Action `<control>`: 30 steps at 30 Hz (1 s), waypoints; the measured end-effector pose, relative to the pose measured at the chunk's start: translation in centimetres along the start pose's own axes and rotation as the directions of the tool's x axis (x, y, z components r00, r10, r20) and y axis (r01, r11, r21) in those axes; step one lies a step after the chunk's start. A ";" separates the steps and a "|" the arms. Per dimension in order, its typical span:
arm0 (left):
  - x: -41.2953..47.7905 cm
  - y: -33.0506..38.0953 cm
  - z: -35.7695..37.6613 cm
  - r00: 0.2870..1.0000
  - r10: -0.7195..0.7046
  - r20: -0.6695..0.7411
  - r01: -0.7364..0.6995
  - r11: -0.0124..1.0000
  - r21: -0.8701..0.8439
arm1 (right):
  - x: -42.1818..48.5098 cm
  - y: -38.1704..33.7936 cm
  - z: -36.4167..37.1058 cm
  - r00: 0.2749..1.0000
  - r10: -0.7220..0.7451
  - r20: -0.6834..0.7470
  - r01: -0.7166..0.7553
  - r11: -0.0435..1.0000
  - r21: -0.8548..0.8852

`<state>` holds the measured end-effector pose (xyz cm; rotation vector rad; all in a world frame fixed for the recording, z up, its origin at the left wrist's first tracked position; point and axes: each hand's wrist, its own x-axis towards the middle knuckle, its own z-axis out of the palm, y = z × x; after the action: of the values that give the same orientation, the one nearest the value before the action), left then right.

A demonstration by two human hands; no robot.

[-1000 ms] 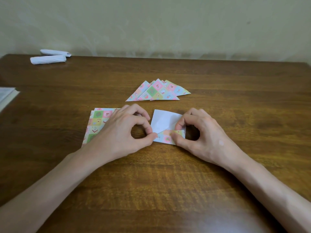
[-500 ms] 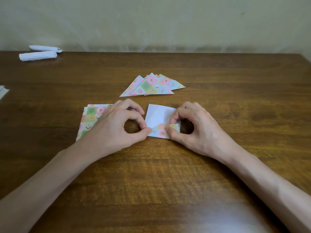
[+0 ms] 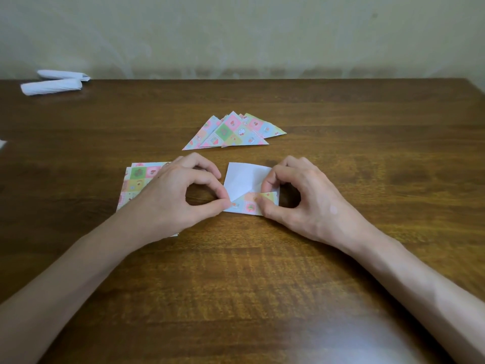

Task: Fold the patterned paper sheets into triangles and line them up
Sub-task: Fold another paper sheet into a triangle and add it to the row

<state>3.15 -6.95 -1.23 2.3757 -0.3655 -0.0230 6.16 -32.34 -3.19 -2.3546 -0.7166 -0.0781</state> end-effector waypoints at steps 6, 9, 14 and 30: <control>0.1 -0.2 -0.1 1.000 0.012 0.015 -0.011 1.000 -0.017 | -0.3 0.0 -0.2 0.999 -0.041 0.021 0.041 0.999 0.012; 0.1 -0.3 -0.1 1.000 0.016 0.007 -0.016 1.000 -0.023 | -0.3 -0.1 -0.2 0.998 -0.056 0.007 0.056 0.998 0.012; 0.1 -0.4 -0.2 1.000 0.014 0.027 -0.013 1.000 -0.017 | -0.4 -0.2 -0.1 0.998 -0.056 0.001 0.056 0.998 -0.012; 0.2 0.0 0.3 1.000 -0.018 -0.020 0.018 1.000 -0.007 | -0.4 -0.4 -0.1 0.998 -0.065 -0.001 0.065 0.998 -0.025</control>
<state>3.34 -7.21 -1.44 2.3704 -0.3340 -0.0083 5.65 -32.35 -2.97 -2.3542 -0.7951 -0.1181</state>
